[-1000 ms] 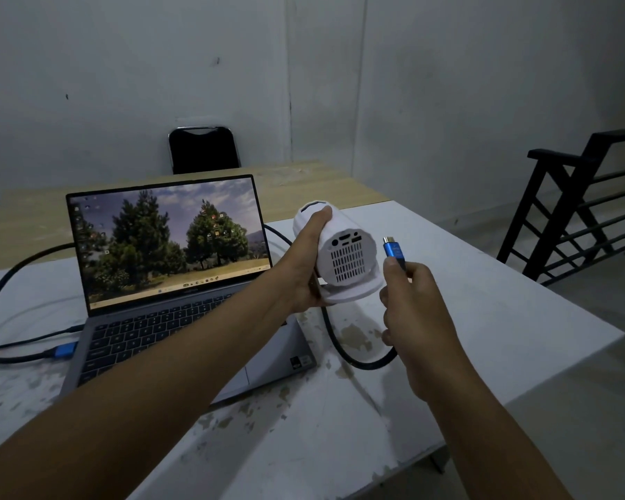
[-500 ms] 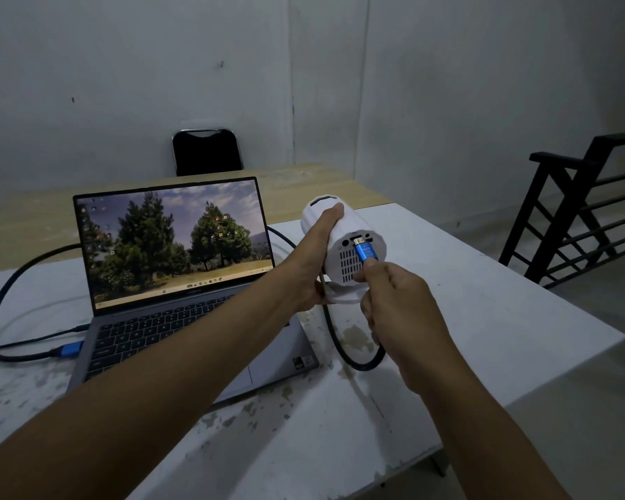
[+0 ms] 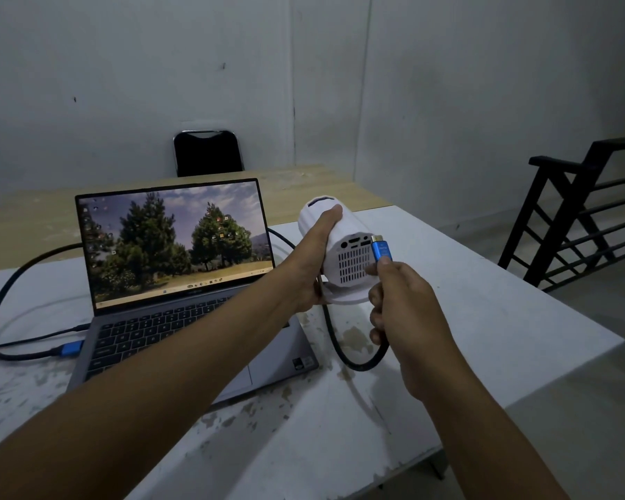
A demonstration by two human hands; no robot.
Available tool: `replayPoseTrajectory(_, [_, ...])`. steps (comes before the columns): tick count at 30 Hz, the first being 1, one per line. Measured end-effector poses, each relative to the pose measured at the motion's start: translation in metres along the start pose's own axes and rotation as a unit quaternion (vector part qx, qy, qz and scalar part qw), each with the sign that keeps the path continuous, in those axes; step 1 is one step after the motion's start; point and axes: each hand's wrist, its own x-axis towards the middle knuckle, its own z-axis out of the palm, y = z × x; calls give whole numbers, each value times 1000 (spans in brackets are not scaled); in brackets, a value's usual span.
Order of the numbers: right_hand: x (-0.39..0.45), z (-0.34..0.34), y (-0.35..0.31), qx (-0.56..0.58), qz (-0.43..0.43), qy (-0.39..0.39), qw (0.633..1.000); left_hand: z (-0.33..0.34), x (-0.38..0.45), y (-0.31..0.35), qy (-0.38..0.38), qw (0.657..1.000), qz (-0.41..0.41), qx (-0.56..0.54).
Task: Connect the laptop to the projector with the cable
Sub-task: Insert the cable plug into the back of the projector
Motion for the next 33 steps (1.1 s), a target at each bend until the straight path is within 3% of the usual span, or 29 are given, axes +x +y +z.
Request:
replayPoseTrajectory(7, [-3,-1,3,-63,-81,80,992,0,-1,1,6,1000,3,-1])
replayPoseTrajectory(14, [-6,-2,2,-99,-101,82,987,0,-2,1,4,1000,10,9])
replayPoseTrajectory(23, [-5,0,-1,-38,1,48,998,1,-3,1,-7,1000,2,10])
replayPoseTrajectory(33, [0,-1,-5,9,54,-31,998,6,-4,1,-11,1000,9,12])
